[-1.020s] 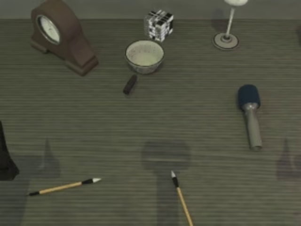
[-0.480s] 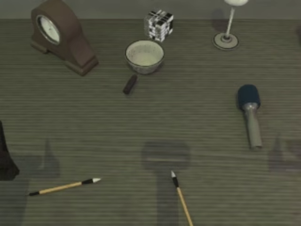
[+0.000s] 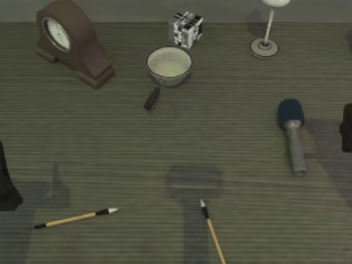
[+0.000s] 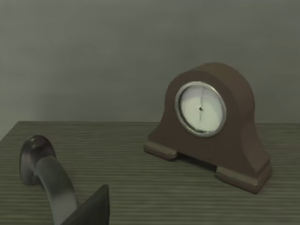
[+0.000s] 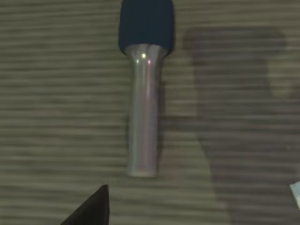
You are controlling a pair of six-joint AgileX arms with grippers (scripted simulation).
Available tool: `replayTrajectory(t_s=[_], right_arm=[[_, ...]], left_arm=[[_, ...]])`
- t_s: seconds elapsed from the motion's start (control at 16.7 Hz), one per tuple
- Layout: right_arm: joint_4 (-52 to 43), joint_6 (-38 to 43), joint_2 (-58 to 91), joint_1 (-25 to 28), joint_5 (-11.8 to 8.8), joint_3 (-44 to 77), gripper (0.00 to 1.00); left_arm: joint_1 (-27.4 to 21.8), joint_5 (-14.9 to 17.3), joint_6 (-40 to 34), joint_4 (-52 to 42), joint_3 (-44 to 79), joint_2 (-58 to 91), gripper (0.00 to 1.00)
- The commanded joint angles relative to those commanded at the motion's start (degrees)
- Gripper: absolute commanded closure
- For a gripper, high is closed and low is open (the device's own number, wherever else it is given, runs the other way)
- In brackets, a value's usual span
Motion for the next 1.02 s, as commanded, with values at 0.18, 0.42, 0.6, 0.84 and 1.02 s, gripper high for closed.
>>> replayTrajectory(t_s=[0.18, 0.42, 0.6, 0.84, 1.02], right_arm=[[-8.16, 2.94, 15.13, 2.64, -0.04, 10.86, 0.00], [-16.67, 6.15, 31.33, 5.49, -0.12, 22.96, 0.00], [-20.67, 7.72, 39.32, 6.91, -0.17, 29.12, 0.00], [-22.22, 8.33, 42.22, 7.47, -0.19, 31.63, 0.00], [-22.09, 8.27, 42.05, 7.17, -0.20, 31.46, 0.00]], left_arm=[[0.00, 0.00, 0.00, 0.00, 0.00, 0.00, 0.00], [0.00, 0.00, 0.00, 0.00, 0.00, 0.00, 0.00], [0.00, 0.00, 0.00, 0.00, 0.00, 0.00, 0.00], [0.00, 0.00, 0.00, 0.00, 0.00, 0.00, 0.00], [0.00, 0.00, 0.00, 0.00, 0.00, 0.00, 0.00]])
